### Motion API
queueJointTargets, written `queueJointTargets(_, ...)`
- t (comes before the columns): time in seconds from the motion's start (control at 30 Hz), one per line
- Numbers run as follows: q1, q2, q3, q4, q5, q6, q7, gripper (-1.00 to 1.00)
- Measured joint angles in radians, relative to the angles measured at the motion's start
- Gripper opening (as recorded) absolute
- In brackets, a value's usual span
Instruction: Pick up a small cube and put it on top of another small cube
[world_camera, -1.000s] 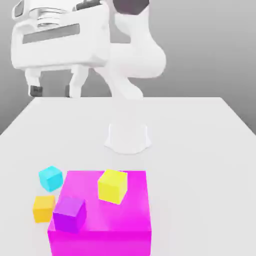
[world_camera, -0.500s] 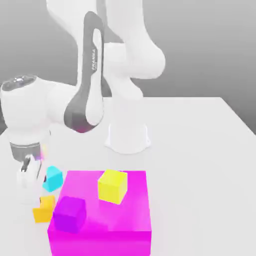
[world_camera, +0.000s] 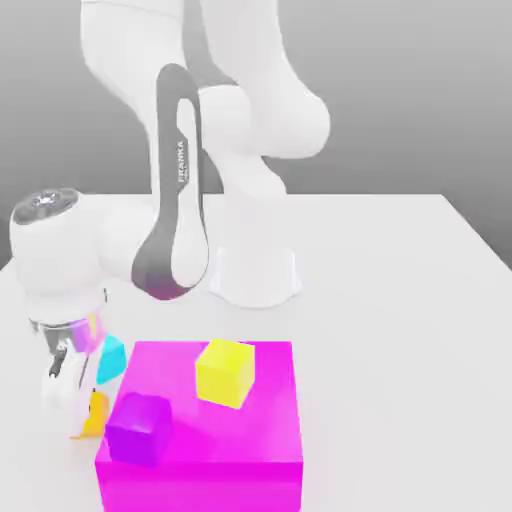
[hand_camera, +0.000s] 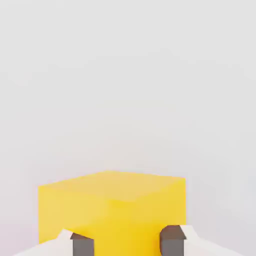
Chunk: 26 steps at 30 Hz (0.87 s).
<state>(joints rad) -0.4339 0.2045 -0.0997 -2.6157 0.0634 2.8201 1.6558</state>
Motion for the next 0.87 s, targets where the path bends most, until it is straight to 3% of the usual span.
queueJointTargets(0.37, -0.177, -0.402, -0.062, -0.260, -0.128, -0.138, 0.280, -1.00)
queueJointTargets(0.5, -0.189, -0.338, -0.074, -0.286, -0.126, -0.049, 0.300, -1.00)
queueJointTargets(0.63, -0.177, -0.197, -0.063, -0.282, -0.056, 0.087, 0.253, -1.00)
queueJointTargets(0.67, -0.176, -0.178, -0.060, -0.282, -0.042, 0.105, 0.244, 1.00)
queueJointTargets(0.87, -0.173, -0.169, -0.061, -0.281, -0.035, 0.113, 0.238, 1.00)
